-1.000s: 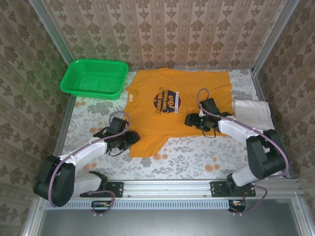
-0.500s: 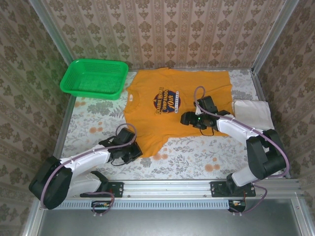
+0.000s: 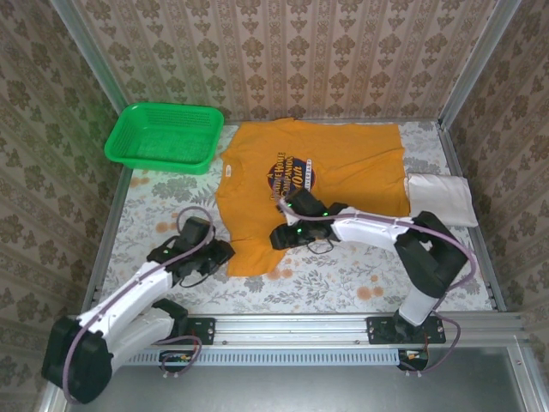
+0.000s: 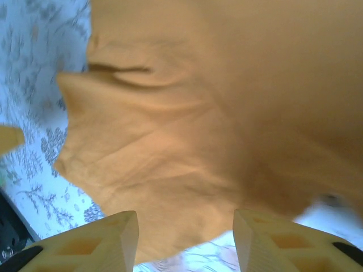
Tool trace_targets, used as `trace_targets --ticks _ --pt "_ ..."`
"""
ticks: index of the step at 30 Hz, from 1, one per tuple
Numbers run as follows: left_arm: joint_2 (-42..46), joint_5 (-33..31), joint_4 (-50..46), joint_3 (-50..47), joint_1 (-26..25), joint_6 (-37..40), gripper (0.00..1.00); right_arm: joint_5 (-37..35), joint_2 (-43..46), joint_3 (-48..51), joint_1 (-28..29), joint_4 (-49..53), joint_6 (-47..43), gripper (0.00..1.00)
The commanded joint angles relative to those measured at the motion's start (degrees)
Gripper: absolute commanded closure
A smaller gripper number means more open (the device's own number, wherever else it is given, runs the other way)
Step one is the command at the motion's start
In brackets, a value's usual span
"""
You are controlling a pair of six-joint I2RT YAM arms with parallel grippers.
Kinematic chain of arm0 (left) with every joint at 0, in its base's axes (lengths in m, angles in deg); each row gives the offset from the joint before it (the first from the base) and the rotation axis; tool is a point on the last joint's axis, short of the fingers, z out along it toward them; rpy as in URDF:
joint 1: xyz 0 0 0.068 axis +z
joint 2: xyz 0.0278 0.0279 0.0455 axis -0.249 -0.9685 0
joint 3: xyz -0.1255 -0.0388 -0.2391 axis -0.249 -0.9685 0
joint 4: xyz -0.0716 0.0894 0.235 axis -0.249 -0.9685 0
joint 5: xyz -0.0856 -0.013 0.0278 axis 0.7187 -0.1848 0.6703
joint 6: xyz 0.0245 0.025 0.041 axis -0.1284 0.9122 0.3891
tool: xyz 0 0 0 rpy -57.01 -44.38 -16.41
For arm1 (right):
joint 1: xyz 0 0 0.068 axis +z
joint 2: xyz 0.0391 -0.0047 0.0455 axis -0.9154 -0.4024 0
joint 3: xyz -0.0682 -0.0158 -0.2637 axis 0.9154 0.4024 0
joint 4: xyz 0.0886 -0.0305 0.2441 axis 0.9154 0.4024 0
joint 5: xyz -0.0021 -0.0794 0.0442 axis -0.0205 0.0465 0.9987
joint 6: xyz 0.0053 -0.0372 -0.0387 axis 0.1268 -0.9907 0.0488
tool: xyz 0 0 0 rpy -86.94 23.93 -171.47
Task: Fold and stack the t-shirts
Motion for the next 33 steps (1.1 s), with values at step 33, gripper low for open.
trace_targets --ticks 33 --pt "-9.8 4.9 12.7 -2.6 5.1 2.8 0.41 4.9 2.7 0.9 4.7 6.4 -8.2 0.65"
